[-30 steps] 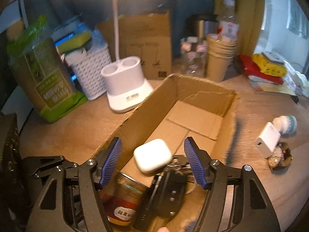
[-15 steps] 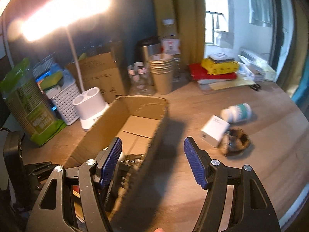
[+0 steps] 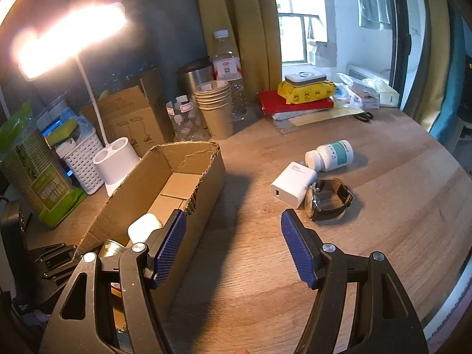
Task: Organize rigid objects
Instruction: 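Move the right tool to the leather-strap wristwatch and grasp it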
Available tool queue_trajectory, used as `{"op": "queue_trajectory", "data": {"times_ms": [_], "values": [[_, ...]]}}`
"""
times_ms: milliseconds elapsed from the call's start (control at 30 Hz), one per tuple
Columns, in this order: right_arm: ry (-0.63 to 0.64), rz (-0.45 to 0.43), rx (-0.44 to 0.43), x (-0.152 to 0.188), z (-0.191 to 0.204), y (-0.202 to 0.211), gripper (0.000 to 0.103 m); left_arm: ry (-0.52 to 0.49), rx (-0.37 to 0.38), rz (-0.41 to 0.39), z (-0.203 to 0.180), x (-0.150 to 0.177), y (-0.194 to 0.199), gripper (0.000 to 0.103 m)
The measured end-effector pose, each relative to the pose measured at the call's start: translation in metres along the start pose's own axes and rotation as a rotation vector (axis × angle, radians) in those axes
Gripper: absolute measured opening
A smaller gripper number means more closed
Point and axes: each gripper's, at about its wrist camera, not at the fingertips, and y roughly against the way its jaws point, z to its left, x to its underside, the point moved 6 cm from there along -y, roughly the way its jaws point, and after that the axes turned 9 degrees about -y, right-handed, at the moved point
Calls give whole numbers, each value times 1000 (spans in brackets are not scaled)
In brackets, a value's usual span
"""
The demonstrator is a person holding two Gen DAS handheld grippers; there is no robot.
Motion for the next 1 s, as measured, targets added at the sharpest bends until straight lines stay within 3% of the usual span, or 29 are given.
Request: {"op": "queue_trajectory", "data": {"times_ms": [500, 1000], "values": [[-28, -7, 42, -2, -17, -5, 70, -1, 0, 0, 0, 0, 0, 8], [-33, -14, 153, -6, -55, -21, 70, 1, -1, 1, -1, 0, 0, 8]]}}
